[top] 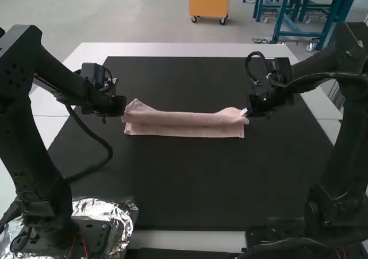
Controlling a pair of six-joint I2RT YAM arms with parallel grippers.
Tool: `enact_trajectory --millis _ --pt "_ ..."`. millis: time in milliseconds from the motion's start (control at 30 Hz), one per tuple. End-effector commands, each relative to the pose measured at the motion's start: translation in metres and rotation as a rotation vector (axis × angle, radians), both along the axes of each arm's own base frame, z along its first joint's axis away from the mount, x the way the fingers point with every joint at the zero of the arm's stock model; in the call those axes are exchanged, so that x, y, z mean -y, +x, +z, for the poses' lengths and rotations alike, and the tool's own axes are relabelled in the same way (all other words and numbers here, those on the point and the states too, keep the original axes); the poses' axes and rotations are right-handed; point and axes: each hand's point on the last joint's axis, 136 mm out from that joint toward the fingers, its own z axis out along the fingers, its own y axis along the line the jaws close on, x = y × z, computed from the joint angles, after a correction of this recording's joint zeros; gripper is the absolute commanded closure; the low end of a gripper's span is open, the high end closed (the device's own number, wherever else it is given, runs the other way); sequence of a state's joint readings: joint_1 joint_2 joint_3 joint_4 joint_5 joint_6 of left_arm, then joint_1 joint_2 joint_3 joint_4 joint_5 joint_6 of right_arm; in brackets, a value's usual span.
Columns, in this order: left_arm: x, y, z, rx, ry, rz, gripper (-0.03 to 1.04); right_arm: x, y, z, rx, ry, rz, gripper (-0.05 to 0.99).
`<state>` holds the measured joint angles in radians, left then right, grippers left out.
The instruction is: Fold the towel.
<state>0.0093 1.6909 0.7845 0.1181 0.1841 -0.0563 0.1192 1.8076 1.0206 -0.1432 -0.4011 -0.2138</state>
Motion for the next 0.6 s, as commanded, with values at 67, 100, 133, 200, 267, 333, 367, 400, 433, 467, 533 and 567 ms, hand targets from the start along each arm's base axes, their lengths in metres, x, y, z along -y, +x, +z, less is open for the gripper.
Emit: enact_trajectory --millis 67,100,133,200,267,333,367,400,433,467,533,567 --pt "-0.016 -0.014 -0.012 -0.011 0.032 0.039 0.44 0.022 -0.006 -0.011 0.021 -0.038 -0.062 0.48" --pt "-0.017 -0.014 -0.012 -0.007 0.03 0.044 0.2 0.021 -0.007 -0.013 0.018 -0.038 -0.061 0.3" --pt "-0.017 -0.013 -0.012 -0.001 0.027 0.048 0.03 0.021 -0.008 -0.013 0.017 -0.039 -0.06 0.12" --pt "-0.017 -0.012 -0.009 0.005 0.027 0.05 0.02 0.021 -0.006 -0.009 0.026 -0.038 -0.06 0.02" --pt "-0.023 -0.011 -0.005 0.015 0.025 0.065 0.03 0.02 -0.001 -0.002 0.043 -0.028 -0.058 0.02" --pt "-0.031 -0.005 0.005 0.048 0.016 0.092 0.03 0.019 0.003 0.004 0.056 -0.026 -0.059 0.02" --pt "-0.035 -0.002 0.01 0.065 0.01 0.107 0.03 0.018 0.004 0.005 0.059 -0.026 -0.057 0.02" --pt "-0.04 0.0 0.015 0.078 0.004 0.124 0.03 0.018 0.005 0.006 0.063 -0.025 -0.056 0.02" --pt "-0.043 0.002 0.019 0.09 0.003 0.132 0.03 0.016 0.006 0.007 0.066 -0.025 -0.053 0.02" --pt "-0.045 0.003 0.021 0.096 0.003 0.135 0.04 0.016 0.005 0.006 0.063 -0.025 -0.053 0.02" --pt "-0.045 0.004 0.024 0.102 0.004 0.136 0.04 0.015 0.004 0.003 0.058 -0.03 -0.051 0.02" --pt "-0.045 0.005 0.025 0.104 0.004 0.136 0.04 0.014 0.004 0.002 0.058 -0.03 -0.049 0.02"
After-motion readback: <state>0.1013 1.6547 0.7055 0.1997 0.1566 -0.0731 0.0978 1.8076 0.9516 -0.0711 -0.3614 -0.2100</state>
